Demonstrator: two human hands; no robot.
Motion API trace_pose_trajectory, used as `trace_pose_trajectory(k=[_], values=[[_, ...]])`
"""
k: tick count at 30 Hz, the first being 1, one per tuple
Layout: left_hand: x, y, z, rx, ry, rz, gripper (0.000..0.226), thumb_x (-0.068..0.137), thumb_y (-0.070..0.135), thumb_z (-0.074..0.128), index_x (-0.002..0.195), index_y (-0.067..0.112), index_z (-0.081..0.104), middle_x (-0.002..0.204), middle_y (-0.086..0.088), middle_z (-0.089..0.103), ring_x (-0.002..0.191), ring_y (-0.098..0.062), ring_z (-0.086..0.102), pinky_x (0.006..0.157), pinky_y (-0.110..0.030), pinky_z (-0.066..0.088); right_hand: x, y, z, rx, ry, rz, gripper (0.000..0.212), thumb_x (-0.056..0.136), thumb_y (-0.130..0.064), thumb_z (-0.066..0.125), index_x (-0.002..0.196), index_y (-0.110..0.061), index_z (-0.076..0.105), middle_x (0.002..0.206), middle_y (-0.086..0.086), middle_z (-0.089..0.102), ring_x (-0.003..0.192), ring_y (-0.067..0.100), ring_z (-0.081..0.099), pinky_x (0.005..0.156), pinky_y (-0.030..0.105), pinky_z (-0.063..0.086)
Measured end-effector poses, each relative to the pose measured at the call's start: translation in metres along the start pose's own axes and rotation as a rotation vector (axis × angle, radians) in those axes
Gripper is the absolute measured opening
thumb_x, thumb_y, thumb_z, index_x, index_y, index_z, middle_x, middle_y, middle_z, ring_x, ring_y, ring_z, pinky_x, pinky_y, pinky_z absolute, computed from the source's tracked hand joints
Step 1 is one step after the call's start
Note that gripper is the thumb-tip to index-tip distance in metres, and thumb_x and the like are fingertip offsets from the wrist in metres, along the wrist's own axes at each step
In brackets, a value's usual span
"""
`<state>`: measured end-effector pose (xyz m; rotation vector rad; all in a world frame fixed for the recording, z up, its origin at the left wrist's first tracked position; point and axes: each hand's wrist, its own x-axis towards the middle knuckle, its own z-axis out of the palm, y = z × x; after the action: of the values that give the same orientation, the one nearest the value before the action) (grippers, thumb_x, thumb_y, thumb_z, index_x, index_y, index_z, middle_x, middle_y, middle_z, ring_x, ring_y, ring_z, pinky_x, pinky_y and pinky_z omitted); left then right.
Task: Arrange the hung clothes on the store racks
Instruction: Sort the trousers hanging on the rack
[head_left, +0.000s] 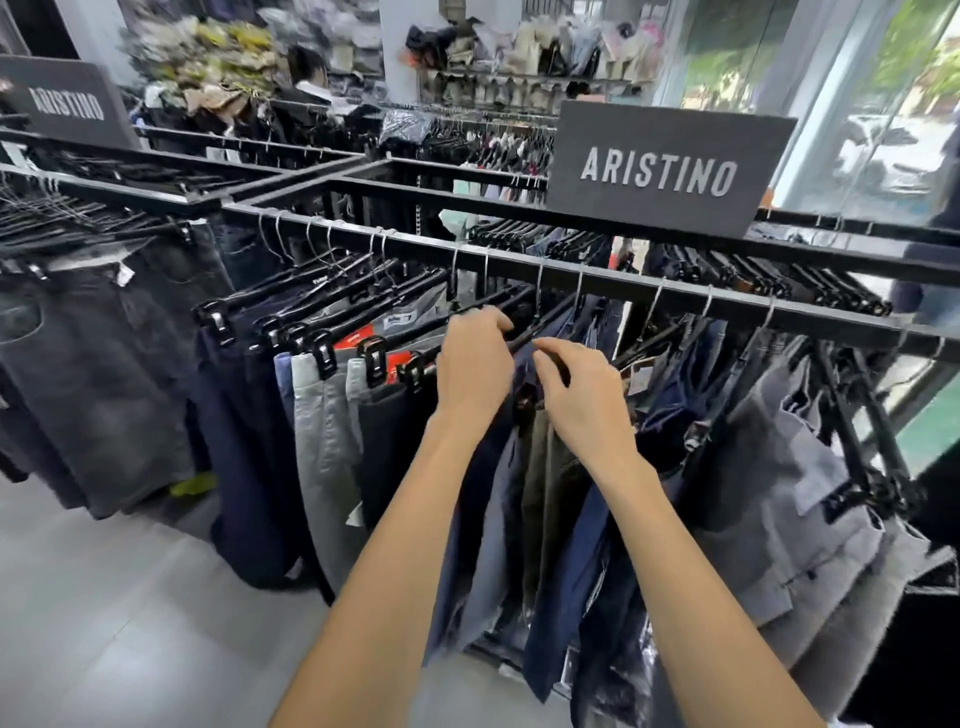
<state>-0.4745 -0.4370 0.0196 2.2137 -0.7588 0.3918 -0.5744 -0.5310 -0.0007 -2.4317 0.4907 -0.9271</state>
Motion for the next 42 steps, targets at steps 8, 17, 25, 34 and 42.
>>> trace_pose_trajectory(k=[8,17,25,34,42], values=[[0.009,-0.047,-0.006,0.239,-0.294,-0.152,0.045,0.096,0.043,0.053,0.12,0.005,0.053,0.122,-0.019,0.06,0.115,-0.039,0.056,0.088,-0.043,0.046,0.008,-0.016,0.033,-0.171,-0.052,0.003,0.036,0.1,-0.051,0.042,0.122,-0.036,0.066,0.125,-0.017,0.065,0.126,0.009,0.051,0.117,0.055,0.022],[-0.011,-0.048,0.022,-0.059,-0.432,-0.143,0.029,0.094,0.031,0.051,0.108,0.007,0.045,0.118,-0.016,0.056,0.105,-0.042,0.057,0.081,-0.047,0.048,0.015,-0.025,0.05,-0.447,-0.088,0.156,0.038,0.091,-0.041,0.056,0.127,-0.034,0.063,0.134,-0.003,0.055,0.128,0.029,0.038,0.114,0.05,0.02],[-0.013,-0.039,0.023,-0.081,-0.418,-0.208,0.023,0.093,0.026,0.05,0.107,0.008,0.046,0.12,-0.015,0.056,0.108,-0.039,0.055,0.083,-0.044,0.046,0.001,-0.004,0.056,-0.397,0.003,0.105,0.029,0.089,-0.023,0.053,0.105,-0.03,0.076,0.128,-0.006,0.056,0.123,0.025,0.037,0.116,0.051,0.017],[-0.002,-0.027,-0.027,-0.372,-0.57,-0.44,0.061,0.101,0.056,0.028,0.133,0.012,0.057,0.12,-0.001,0.058,0.115,-0.024,0.056,0.103,-0.039,0.045,0.017,-0.018,0.03,-0.079,-0.226,0.272,0.054,0.105,-0.048,0.027,0.119,-0.022,0.072,0.145,-0.007,0.047,0.139,0.024,0.024,0.121,0.049,0.0],[0.021,-0.046,-0.062,-0.226,-0.713,-0.125,0.022,0.099,0.017,0.055,0.109,0.013,0.073,0.084,0.013,0.067,0.085,-0.009,0.066,0.079,-0.021,0.057,0.021,-0.027,0.018,-0.155,-0.387,0.259,0.06,0.089,-0.076,0.039,0.107,-0.032,0.075,0.148,-0.007,0.043,0.142,0.03,0.02,0.121,0.052,0.0]])
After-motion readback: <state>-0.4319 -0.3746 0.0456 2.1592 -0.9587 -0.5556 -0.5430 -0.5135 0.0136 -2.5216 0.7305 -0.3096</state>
